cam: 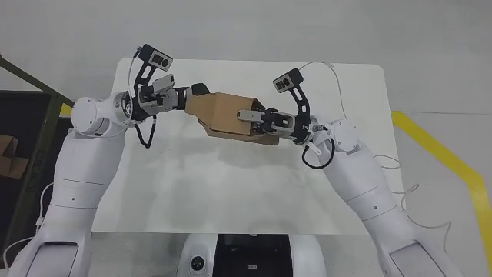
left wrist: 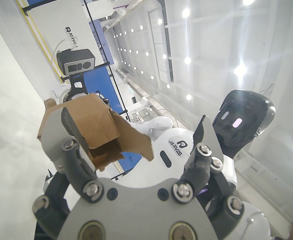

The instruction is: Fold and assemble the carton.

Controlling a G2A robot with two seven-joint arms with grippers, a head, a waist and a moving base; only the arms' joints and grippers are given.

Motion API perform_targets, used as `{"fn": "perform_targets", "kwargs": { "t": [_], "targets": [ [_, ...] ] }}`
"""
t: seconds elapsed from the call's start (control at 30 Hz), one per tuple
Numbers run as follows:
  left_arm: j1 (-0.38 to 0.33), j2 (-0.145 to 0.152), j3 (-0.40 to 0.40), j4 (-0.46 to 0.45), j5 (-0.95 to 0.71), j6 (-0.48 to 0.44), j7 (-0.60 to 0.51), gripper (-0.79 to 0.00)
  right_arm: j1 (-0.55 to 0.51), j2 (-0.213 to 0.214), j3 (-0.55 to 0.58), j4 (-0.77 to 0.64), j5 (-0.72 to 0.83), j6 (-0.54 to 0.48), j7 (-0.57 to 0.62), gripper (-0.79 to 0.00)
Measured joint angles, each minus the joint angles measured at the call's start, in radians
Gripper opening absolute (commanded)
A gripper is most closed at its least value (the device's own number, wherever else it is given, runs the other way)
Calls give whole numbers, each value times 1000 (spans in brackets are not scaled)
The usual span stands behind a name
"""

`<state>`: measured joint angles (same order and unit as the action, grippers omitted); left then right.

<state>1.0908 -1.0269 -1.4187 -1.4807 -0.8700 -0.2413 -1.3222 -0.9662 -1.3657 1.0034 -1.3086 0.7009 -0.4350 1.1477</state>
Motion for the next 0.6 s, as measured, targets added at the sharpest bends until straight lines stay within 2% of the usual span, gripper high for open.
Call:
{"fn": "perform_targets", "kwargs": {
  "t": [0.37, 0.6],
  "targets": [
    [-12, -4, 25, -1, 17, 14, -2, 0, -3, -3, 2, 3, 19, -8, -6, -785],
    [-16, 4, -19, 9, 95, -21, 25, 0, -3, -3, 19, 17, 26, -16, -25, -785]
  ]
}}
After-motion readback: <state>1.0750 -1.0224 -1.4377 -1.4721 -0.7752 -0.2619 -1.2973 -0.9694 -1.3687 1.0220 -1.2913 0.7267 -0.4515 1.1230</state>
